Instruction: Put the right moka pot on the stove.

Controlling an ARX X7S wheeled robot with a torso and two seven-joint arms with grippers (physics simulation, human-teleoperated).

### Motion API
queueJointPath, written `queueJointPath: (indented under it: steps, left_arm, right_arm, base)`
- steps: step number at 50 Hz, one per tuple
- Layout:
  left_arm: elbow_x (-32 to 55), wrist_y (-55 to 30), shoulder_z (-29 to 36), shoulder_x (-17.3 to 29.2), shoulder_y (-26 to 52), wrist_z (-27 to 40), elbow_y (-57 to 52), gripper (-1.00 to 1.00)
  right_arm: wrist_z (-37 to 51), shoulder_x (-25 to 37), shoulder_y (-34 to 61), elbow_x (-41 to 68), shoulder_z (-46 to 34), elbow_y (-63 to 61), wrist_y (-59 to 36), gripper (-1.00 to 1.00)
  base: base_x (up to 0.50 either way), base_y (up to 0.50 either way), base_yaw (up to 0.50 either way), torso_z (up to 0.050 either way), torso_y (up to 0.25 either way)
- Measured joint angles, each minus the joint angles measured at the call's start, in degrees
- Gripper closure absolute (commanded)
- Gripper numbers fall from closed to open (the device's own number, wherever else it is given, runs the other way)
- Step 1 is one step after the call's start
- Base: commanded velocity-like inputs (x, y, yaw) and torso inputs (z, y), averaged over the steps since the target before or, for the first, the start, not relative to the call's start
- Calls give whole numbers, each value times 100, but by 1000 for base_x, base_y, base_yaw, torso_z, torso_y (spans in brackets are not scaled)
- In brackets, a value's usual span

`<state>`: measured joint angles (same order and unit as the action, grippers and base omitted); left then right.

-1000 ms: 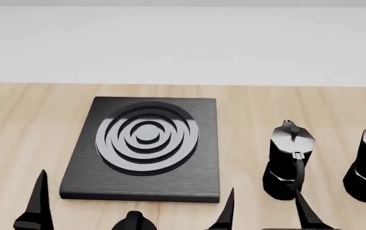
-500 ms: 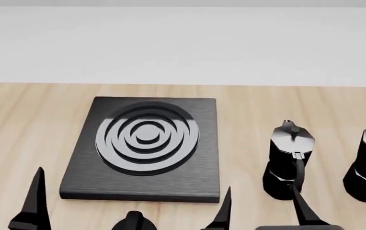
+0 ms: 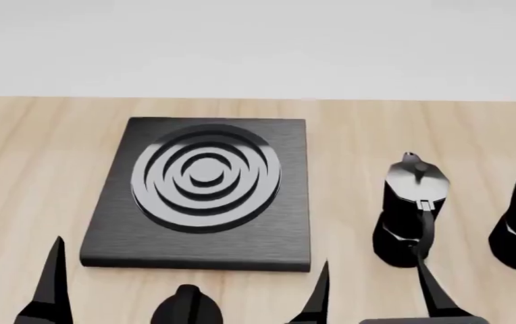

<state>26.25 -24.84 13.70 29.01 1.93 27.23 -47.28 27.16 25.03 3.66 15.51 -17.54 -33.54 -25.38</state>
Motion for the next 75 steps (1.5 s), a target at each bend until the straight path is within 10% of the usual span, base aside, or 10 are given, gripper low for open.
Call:
queueJointPath:
  steps: [75]
  left_arm:
    - [-155, 197, 122, 74, -30, 101, 41, -100]
  right_arm:
    - [47, 315, -160, 68, 164, -220, 106, -100]
  base:
    - [0, 0, 0, 0, -86]
